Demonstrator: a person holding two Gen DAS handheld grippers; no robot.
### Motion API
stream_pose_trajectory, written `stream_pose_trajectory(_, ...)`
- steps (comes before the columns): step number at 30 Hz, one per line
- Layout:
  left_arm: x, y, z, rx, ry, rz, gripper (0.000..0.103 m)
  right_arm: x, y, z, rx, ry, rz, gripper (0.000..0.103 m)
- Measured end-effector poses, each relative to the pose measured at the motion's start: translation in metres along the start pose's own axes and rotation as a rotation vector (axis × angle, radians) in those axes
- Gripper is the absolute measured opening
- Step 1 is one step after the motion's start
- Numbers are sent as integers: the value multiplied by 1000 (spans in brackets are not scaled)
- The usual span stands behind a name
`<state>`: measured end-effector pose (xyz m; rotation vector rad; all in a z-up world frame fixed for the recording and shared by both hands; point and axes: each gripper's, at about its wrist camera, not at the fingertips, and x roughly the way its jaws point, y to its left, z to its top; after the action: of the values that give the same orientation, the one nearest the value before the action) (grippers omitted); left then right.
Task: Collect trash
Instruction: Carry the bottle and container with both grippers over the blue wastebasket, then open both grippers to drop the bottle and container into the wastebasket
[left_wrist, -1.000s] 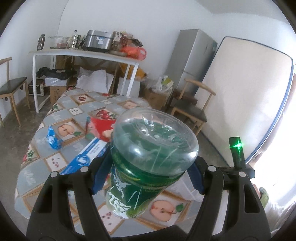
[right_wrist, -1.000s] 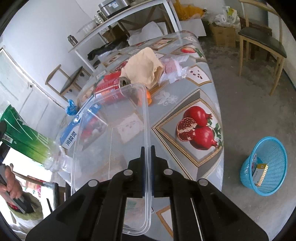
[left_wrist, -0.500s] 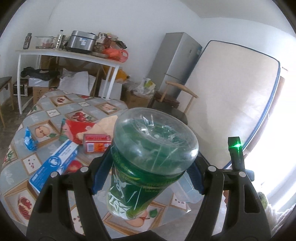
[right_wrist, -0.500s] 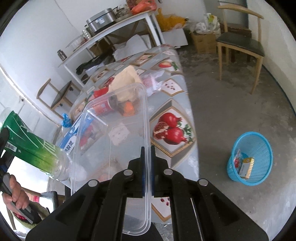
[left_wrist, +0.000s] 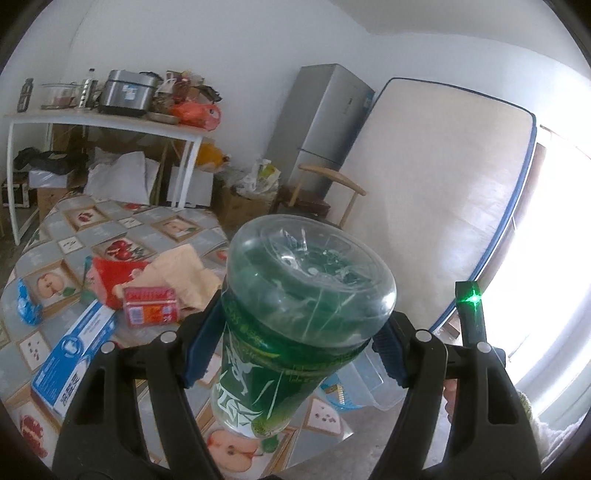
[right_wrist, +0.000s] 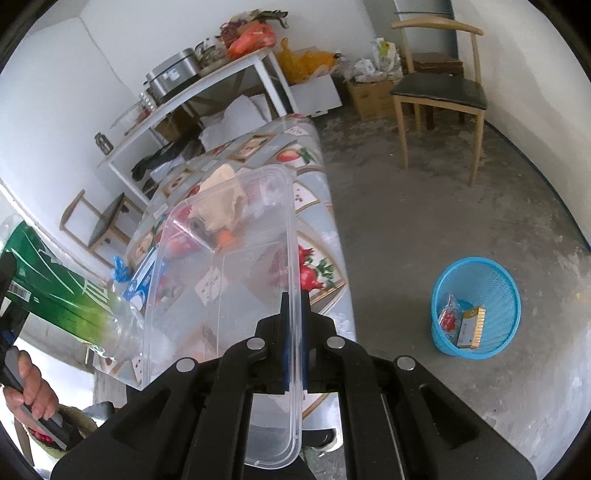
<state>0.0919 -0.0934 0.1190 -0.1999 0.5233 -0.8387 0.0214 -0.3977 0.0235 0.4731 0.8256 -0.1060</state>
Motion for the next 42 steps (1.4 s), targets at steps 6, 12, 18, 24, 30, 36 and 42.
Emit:
stream_pose_trajectory(6, 29, -25, 8, 28, 32, -41, 70, -11, -35, -4, 55, -47, -12, 4)
stream_pose_trajectory(12, 79, -51, 13, 21, 119, -115, 70, -22, -91, -14, 151, -88, -49, 4)
stream_pose_trajectory(18, 149, -84, 8, 1, 258, -233, 70, -38, -150, -25, 217, -134, -172, 4)
stream_pose_trajectory(24, 239, -129, -21, 6, 450, -293, 70, -21, -215, -37, 287, -85, -256, 4)
stream_pose_trajectory(30, 325, -161, -67, 37, 630, -252, 70, 35, -268, -49, 343, 37, -303, 4)
stream_pose_trajectory(36, 405, -187, -99, 66, 747, -179, 70, 84, -317, -46, 407, 98, -347, 5)
stream_pose_trajectory(42, 457, -191, -104, -29, 718, -138, 86, 132, -367, -43, 451, 120, -407, 53)
